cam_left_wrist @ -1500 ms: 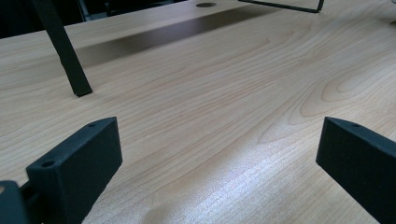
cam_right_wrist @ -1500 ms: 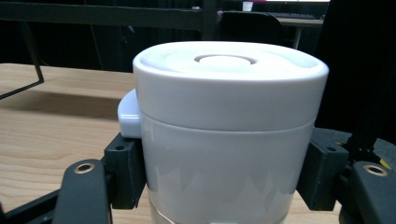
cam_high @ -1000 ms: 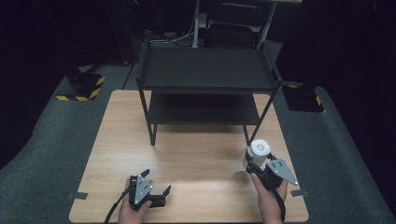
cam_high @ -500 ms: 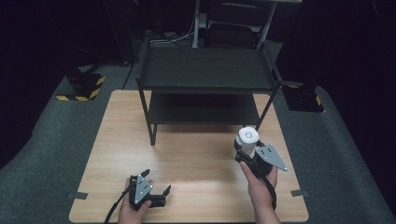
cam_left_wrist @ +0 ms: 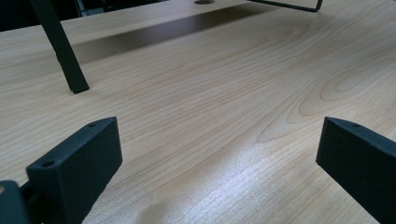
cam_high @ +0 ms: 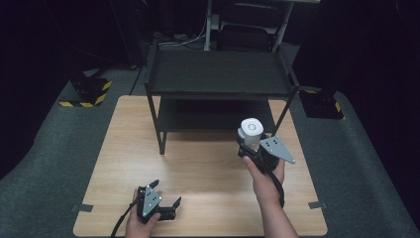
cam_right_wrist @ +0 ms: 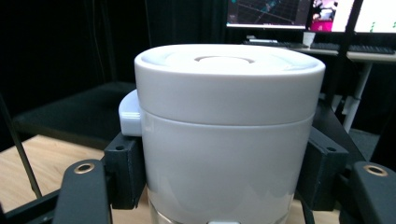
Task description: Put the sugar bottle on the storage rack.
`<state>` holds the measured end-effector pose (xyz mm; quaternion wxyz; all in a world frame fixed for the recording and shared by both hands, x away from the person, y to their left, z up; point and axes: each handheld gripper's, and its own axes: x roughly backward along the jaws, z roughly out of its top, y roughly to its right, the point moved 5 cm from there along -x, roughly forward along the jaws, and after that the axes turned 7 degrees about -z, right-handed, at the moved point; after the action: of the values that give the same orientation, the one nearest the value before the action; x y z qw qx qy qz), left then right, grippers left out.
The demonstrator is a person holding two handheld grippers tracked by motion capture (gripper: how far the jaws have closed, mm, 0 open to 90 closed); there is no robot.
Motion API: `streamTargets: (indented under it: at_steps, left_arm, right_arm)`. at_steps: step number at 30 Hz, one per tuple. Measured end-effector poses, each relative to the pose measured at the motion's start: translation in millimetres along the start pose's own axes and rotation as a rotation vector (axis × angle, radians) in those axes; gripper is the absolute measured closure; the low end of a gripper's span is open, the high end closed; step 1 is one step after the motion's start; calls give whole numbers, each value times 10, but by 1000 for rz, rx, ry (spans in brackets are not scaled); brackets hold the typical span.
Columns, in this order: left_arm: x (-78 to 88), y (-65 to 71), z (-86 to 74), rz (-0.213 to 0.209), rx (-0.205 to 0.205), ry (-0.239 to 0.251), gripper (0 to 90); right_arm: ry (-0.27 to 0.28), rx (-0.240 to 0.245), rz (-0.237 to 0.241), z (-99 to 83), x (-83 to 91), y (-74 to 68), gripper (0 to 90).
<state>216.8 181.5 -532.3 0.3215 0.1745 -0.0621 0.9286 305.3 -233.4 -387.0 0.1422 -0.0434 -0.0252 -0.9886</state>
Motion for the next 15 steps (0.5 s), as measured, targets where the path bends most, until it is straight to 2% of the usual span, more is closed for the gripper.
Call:
streamTargets:
  at_steps: [7, 12, 15]
  left_arm:
    - [0, -8, 0, -5, 3, 0, 5]
    - [0, -12, 1, -6, 3, 0, 5]
    - [0, -14, 1, -8, 4, 0, 5]
  right_arm:
    - [24, 18, 23, 182, -145, -151, 313]
    - [16, 0, 28, 233, -290, -218, 313]
    - [15, 10, 24, 240, -390, -253, 313]
